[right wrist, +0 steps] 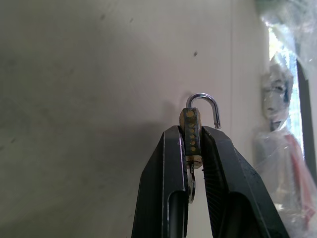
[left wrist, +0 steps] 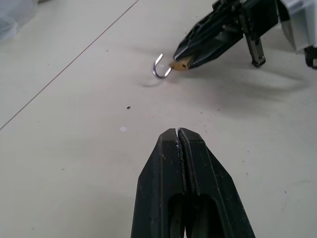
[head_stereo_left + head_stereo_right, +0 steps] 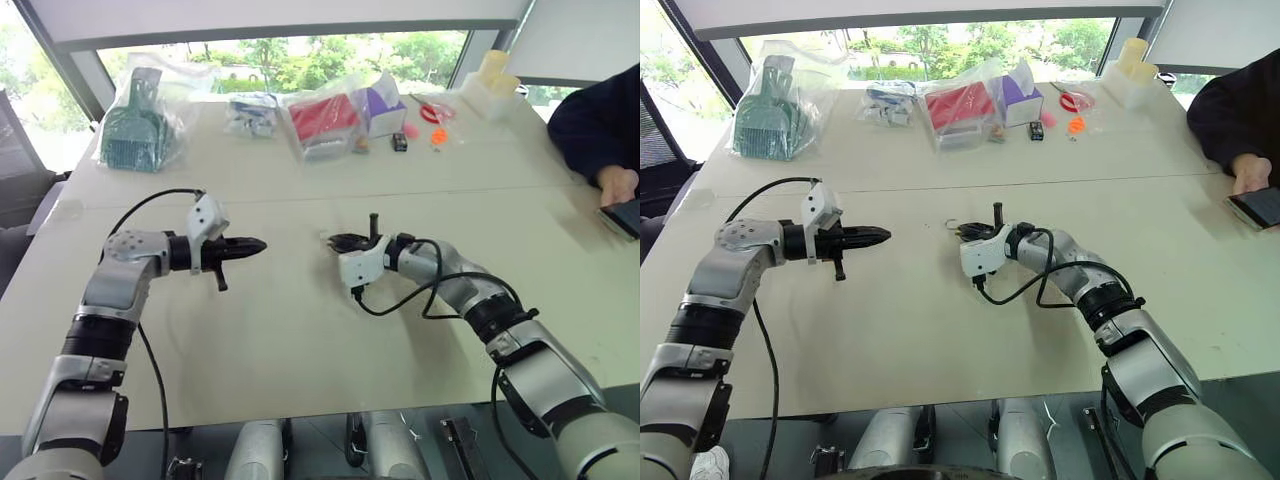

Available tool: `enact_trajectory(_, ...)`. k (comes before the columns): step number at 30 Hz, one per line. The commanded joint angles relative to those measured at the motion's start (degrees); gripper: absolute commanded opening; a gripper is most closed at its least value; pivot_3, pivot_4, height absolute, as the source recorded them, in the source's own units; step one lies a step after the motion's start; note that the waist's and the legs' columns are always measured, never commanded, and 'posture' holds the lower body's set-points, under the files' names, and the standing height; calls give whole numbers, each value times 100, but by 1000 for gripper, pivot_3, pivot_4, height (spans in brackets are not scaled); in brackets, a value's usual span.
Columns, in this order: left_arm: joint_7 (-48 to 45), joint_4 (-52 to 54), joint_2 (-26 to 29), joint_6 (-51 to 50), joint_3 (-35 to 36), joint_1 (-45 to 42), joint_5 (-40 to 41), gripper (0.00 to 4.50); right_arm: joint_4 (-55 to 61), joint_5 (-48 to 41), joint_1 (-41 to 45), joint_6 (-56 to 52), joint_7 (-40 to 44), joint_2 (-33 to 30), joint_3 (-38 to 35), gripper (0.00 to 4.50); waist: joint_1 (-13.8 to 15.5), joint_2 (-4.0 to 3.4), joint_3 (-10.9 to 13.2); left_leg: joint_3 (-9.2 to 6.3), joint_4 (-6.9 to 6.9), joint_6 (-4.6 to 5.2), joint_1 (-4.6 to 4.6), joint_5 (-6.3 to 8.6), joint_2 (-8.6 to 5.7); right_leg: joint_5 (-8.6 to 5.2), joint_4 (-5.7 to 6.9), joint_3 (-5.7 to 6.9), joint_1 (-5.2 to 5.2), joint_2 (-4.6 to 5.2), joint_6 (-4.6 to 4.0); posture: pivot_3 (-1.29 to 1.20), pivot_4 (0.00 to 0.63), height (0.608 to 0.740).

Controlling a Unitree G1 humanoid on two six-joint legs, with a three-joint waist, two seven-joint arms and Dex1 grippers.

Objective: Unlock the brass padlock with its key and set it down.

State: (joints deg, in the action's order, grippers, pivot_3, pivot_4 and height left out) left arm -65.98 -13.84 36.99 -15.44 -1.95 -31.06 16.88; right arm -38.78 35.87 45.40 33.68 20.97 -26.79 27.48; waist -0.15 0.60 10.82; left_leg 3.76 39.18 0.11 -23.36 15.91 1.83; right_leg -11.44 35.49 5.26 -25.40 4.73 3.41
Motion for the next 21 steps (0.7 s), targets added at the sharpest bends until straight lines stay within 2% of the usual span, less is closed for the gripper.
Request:
enact_trajectory(1, 142, 577, 13, -125, 156, 190, 149, 0, -257, 0, 165, 158, -116, 85, 35, 1354, -50, 0, 0, -1, 0, -2, 0, -1, 0, 0, 2, 0, 0, 0, 0, 0, 150, 740)
enact_trajectory(5, 205, 877, 54, -205, 193, 463, 158, 0, -39, -92, 47, 299, 4, -34, 24, 3468, -66, -1, -2, 1, -3, -2, 8, -1, 1, 0, 8, -6, 1, 0, 0, 0, 150, 740)
enact_trajectory(7, 214, 1093, 115, -280, 232, 628, 211, 0, 522, -403, -216, 267, 433, -306, -111, 4437, -46, -1, -2, 1, -3, -2, 8, -1, 2, 0, 11, -6, 1, 1, 0, 0, 150, 740)
enact_trajectory(11, 261, 1385, 184, -433, 288, 774, 316, 0, 1730, -1386, -774, -492, 1524, -660, -480, 4437, -14, -1, -2, -2, -3, -1, 6, 0, 1, 0, 9, -6, 4, 10, 1, 0, 150, 740)
enact_trajectory(13, 328, 1467, 198, -467, 316, 795, 337, 0, 2604, -2503, -1153, -1861, 2299, -705, -930, 4437, -13, -1, -2, -4, 0, -1, 8, 0, 1, 0, 9, -6, 6, 11, 1, 0, 150, 740)
enact_trajectory(16, 406, 1495, 219, -487, 349, 818, 345, 0, 3714, -3695, -1483, -4074, 3091, -822, -1433, 4437, -8, -1, -1, -21, 0, 0, 9, 0, 3, 0, 15, -6, 7, 11, 1, 0, 150, 740)
enact_trajectory(18, 444, 1496, 230, -500, 374, 834, 358, 0, 4297, -4233, -1589, -5382, 3350, -936, -1643, 4437, -5, -2, -1, -23, 2, 0, 11, 0, 1, 1, 21, -5, 6, 12, 1, 0, 150, 740)
enact_trajectory(21, 539, 1590, 214, -611, 422, 886, 415, 0, 4954, -5299, -1615, -7388, 3291, -883, -2233, 4437, -7, -1, -1, -26, 2, 0, 14, 1, 2, 0, 24, -4, 5, 10, -1, 0, 150, 740)
